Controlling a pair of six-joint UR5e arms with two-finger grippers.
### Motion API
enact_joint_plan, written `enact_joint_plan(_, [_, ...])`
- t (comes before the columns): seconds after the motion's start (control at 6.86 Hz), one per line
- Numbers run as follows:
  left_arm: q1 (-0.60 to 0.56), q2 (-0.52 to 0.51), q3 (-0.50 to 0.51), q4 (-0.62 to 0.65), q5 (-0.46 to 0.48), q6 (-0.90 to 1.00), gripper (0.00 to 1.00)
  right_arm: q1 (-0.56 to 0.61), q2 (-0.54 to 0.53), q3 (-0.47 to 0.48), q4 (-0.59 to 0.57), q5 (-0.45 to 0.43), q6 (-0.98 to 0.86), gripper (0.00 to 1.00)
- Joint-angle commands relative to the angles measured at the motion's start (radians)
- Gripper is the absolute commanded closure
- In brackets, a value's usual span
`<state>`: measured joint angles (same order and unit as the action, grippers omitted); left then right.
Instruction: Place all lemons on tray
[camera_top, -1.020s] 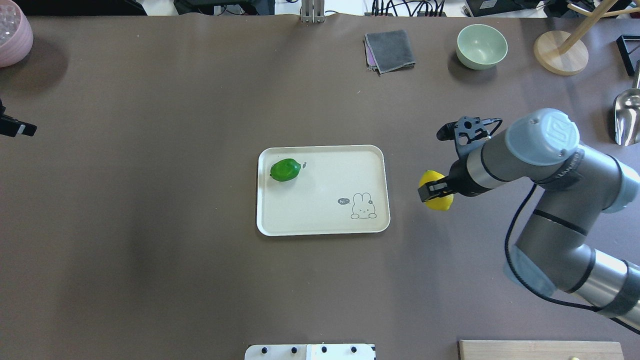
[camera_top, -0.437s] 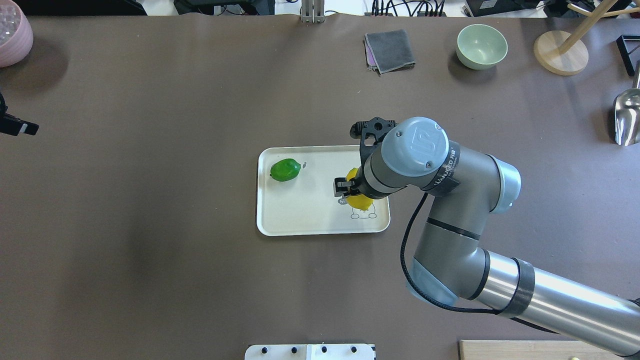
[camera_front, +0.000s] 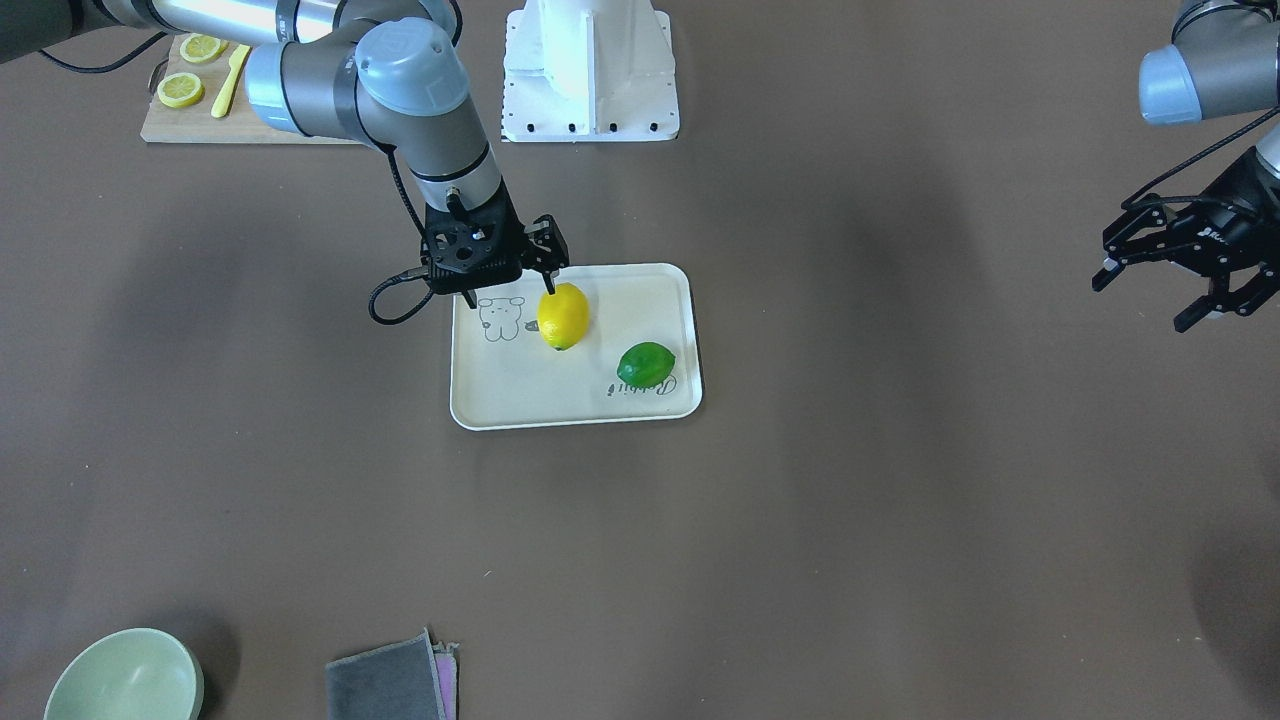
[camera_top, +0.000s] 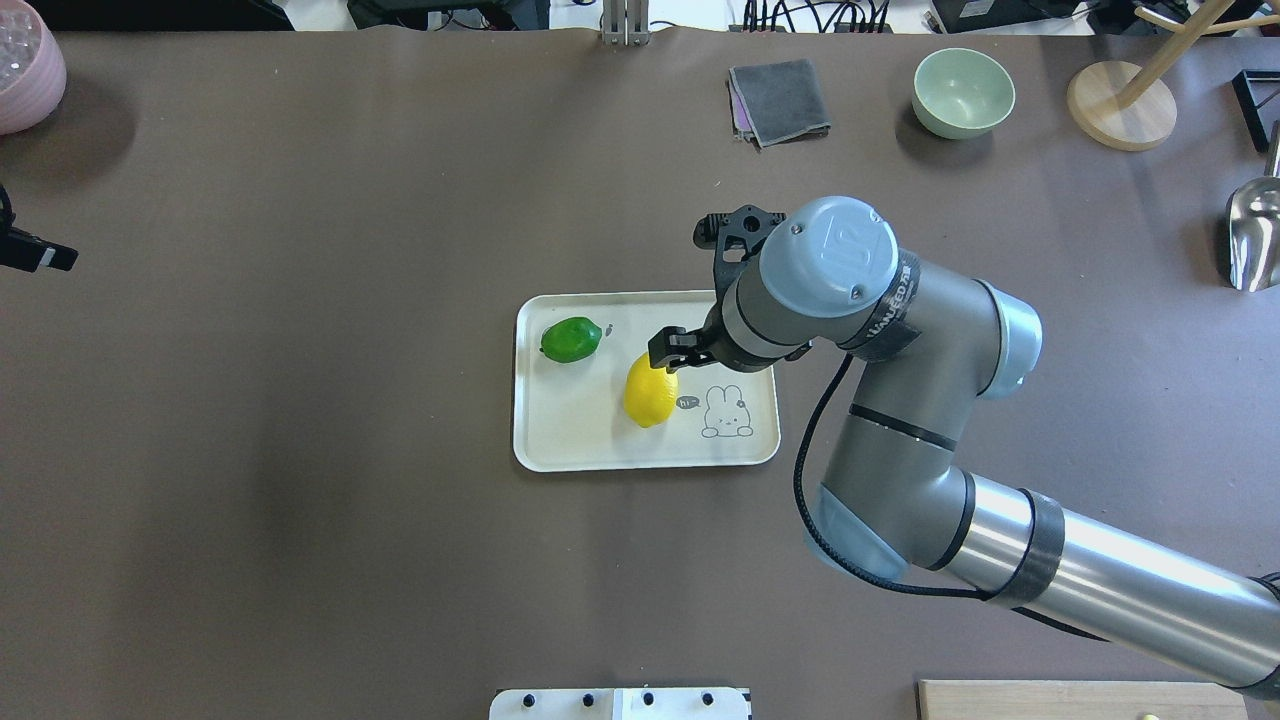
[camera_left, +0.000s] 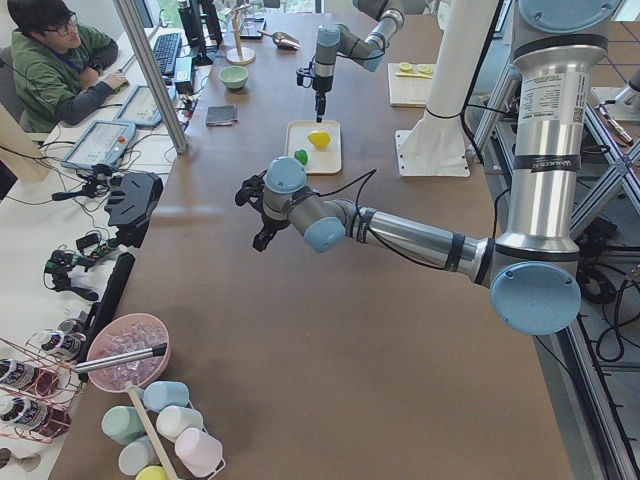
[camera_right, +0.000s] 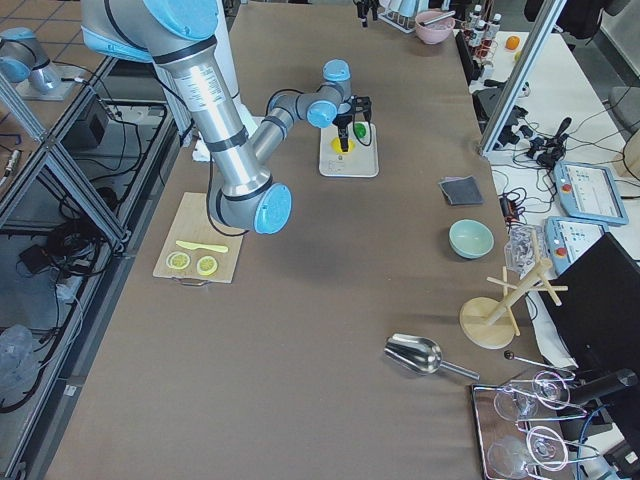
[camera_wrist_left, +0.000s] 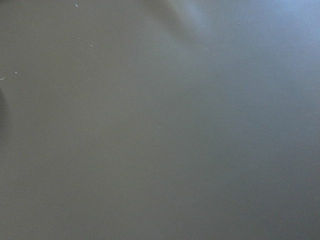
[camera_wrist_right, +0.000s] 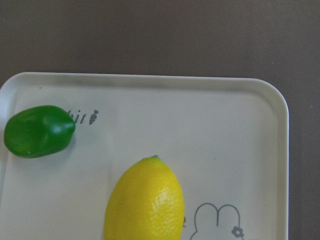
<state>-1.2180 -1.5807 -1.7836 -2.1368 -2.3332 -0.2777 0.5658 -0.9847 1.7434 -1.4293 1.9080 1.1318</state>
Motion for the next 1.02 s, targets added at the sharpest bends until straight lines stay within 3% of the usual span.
enact_joint_plan(0.0, [0.000,0.001,-0.002,0.000,-0.002,0.002,0.01,0.125,-0.006,0.007,-0.029,0.165,-0.068,0.00])
enact_joint_plan(0.29, [-0.012,0.014,0.000,0.006,0.009,0.020,0.01,0.272,-0.040,0.034,-0.239,0.201,-0.325,0.00])
enact_joint_plan(0.44, [-0.064,0.018,0.013,0.023,0.005,0.120,0.00,0.361,-0.149,0.123,-0.235,0.200,-0.425,0.00])
enact_joint_plan(0.58, [-0.143,0.024,0.010,0.134,-0.001,0.241,0.00,0.437,-0.273,0.198,-0.231,0.189,-0.450,0.00])
enact_joint_plan(0.87, [-0.297,-0.030,0.013,0.437,-0.049,0.491,0.00,0.613,-0.438,0.217,-0.237,0.204,-0.794,0.00])
